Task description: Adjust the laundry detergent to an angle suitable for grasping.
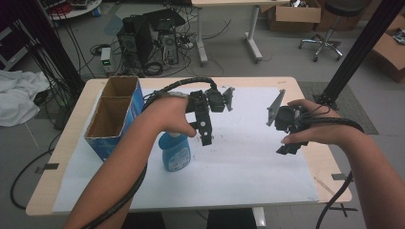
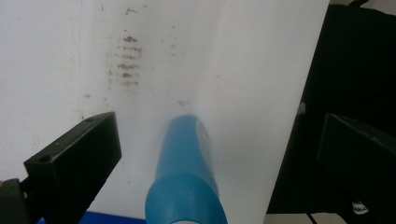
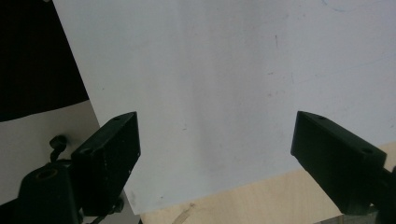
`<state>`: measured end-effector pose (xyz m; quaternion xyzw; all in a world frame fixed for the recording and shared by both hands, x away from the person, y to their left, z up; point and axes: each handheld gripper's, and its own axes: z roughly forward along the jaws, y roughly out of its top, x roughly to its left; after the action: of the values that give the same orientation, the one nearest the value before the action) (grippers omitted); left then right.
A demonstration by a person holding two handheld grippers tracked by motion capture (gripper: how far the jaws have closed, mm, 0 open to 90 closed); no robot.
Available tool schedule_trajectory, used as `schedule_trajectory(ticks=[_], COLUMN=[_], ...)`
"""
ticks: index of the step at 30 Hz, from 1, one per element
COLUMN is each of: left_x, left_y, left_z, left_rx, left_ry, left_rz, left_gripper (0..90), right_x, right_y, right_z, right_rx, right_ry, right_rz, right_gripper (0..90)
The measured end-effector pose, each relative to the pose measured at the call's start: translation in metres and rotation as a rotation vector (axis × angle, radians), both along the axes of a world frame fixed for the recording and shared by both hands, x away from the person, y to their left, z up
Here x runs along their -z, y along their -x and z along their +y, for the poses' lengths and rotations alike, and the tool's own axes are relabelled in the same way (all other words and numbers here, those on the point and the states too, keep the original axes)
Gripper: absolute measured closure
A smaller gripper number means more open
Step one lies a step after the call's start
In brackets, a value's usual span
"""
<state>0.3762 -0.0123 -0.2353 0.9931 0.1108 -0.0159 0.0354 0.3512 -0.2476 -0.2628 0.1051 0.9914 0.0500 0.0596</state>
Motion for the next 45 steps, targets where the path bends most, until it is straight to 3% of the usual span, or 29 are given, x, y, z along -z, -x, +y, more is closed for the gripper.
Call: schedule_trajectory(ticks=[21, 34, 45], left_x=[0.0015, -0.0062, -0.006], left_y=[0.0003, 0.0061, 0.0056], left_z=[-0.0015, -0.0045, -0.003], left_rx=[0.006, -0.002, -0.01], left_ry=[-0.003, -0.016, -0.003], left_rz=[0.002, -0.012, -0.017], left_gripper=[0.3, 0.2, 0.3], right_x=[0.001, -0.0014, 0.0014], right_y=[0.0013, 0.0007, -0.0011], right_z=[-0.0006, -0.0045, -0.0019], right_rx=[0.0, -0.004, -0.014], right_ry=[0.0, -0.015, -0.012], right_rz=[0.003, -0.006, -0.004], right_gripper=[15.9, 15.9, 15.9])
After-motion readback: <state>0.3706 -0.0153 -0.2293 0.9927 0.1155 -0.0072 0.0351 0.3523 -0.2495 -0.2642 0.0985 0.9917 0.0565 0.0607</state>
